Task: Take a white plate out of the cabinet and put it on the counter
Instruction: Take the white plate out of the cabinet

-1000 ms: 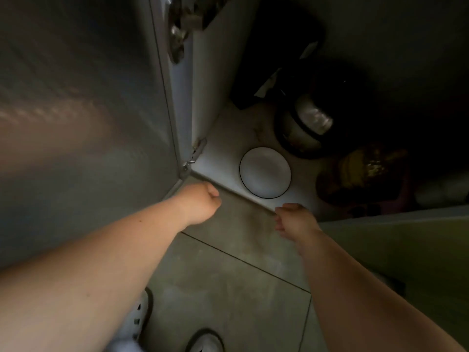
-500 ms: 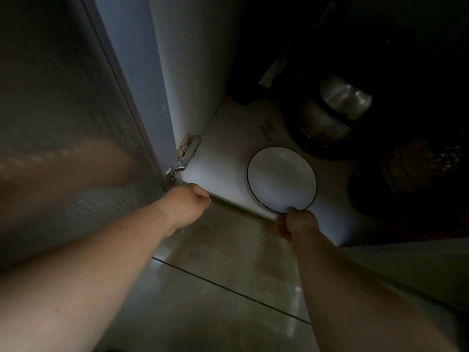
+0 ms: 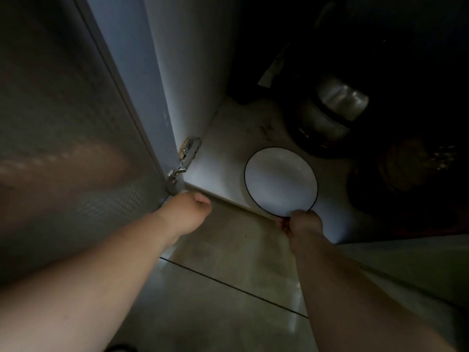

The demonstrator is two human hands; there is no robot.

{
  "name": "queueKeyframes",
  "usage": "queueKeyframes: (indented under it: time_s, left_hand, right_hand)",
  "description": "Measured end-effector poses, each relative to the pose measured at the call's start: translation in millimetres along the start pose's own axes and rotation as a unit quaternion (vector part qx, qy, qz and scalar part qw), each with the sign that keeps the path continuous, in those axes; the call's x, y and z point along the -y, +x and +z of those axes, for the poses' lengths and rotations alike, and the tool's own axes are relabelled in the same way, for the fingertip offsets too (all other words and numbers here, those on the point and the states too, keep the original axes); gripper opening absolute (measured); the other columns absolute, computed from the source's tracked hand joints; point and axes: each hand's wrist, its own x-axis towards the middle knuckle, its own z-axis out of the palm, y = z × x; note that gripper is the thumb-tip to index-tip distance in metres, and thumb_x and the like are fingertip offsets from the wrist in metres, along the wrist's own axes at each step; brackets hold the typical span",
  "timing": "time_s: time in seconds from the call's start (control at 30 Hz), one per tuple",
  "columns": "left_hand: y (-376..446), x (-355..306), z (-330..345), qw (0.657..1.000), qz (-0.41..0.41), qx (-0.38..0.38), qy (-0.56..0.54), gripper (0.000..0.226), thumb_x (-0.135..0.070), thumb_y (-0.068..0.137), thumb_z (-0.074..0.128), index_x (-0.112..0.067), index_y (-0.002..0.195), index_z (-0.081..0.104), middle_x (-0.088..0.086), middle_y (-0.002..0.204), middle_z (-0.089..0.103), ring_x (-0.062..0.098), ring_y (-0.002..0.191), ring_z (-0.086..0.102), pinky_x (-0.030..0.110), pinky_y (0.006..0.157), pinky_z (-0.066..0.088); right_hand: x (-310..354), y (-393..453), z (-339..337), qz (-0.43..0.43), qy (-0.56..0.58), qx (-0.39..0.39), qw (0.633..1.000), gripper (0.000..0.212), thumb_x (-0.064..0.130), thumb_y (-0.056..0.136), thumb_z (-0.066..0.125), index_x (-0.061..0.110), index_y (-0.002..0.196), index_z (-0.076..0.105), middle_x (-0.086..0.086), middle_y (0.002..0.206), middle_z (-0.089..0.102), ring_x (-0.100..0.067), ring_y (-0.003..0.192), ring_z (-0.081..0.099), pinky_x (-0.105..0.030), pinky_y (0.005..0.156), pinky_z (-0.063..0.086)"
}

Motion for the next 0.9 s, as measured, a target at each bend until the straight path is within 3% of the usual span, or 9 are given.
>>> queueKeyframes:
  time_s: [0.13,0.3,0.37,0.47,0.57,0.7,0.8,0.9]
  left_hand:
    - [-40,-30,-1,1.000,-0.011,0.005,-0.029,0.016,-0.024,0.087,0.055,-0.024,0.103,0.060,0.010,0.116,0.066,0.030,0.106,0.064,0.037,0.094,0.051]
    - [-111,-76,-16,0.998,-0.023,0.021,-0.055,0.041,-0.021,0.090,0.052,-0.012,0.130,0.052,0.013,0.122,0.060,0.030,0.110,0.061,0.034,0.092,0.050]
    - [-139,-96,-32,0.997,-0.029,0.020,-0.065,0.047,-0.022,0.090,0.050,-0.012,0.136,0.046,0.012,0.123,0.059,0.029,0.108,0.061,0.032,0.089,0.051]
    - [-182,-124,-58,0.996,-0.048,0.010,-0.075,0.056,-0.025,0.090,0.049,-0.015,0.143,0.037,0.010,0.130,0.056,0.032,0.111,0.060,0.042,0.097,0.051]
    - [-221,-147,-78,0.994,-0.063,-0.014,-0.086,0.057,-0.023,0.088,0.049,-0.015,0.143,0.035,0.009,0.106,0.061,0.035,0.105,0.065,0.049,0.094,0.053]
    - [-272,-175,-91,0.992,-0.067,-0.030,-0.104,0.057,-0.017,0.088,0.046,-0.018,0.144,0.033,0.010,0.122,0.054,0.031,0.095,0.061,0.038,0.076,0.057]
    - [-309,-185,-95,0.992,-0.058,-0.011,-0.115,0.052,-0.008,0.090,0.038,-0.017,0.141,0.037,0.012,0.128,0.053,0.030,0.106,0.055,0.032,0.063,0.053]
    - [-346,-188,-98,0.985,-0.073,-0.007,-0.159,0.040,-0.001,0.088,0.034,-0.014,0.123,0.048,0.015,0.117,0.059,0.035,0.105,0.059,0.043,0.072,0.058]
  right_hand:
    - [11,-46,-21,-0.001,0.022,-0.008,1.000,0.036,-0.002,0.091,0.043,-0.010,0.127,0.044,-0.011,0.072,0.055,-0.026,0.064,0.059,-0.052,0.091,0.054]
    - [41,-138,-39,0.014,0.038,-0.022,0.999,0.044,-0.004,0.090,0.039,0.006,0.132,0.044,-0.007,0.073,0.058,-0.024,0.058,0.058,-0.038,0.062,0.052]
    - [56,-178,-48,0.021,0.024,-0.023,0.999,0.046,-0.004,0.090,0.037,0.009,0.134,0.042,-0.006,0.070,0.059,-0.023,0.055,0.058,-0.038,0.064,0.052]
    - [81,-238,-66,0.033,-0.003,-0.013,0.999,0.044,-0.004,0.091,0.035,0.010,0.133,0.042,-0.008,0.067,0.059,-0.023,0.054,0.059,-0.038,0.068,0.055]
    - [103,-293,-85,0.035,-0.020,0.011,0.999,0.046,-0.004,0.090,0.037,0.013,0.132,0.045,-0.012,0.081,0.064,-0.025,0.058,0.061,-0.035,0.059,0.055]
    - [126,-366,-114,0.037,-0.026,0.040,0.998,0.040,-0.004,0.091,0.039,0.014,0.125,0.049,-0.018,0.110,0.059,-0.029,0.071,0.062,-0.020,0.034,0.049]
    - [136,-411,-139,0.022,-0.033,0.064,0.997,0.035,-0.002,0.093,0.037,0.016,0.119,0.051,-0.013,0.101,0.062,-0.028,0.072,0.064,-0.026,0.041,0.054]
    - [143,-442,-164,0.009,-0.053,0.089,0.995,0.032,-0.003,0.094,0.036,0.014,0.118,0.048,-0.008,0.089,0.058,-0.025,0.063,0.063,-0.043,0.064,0.061]
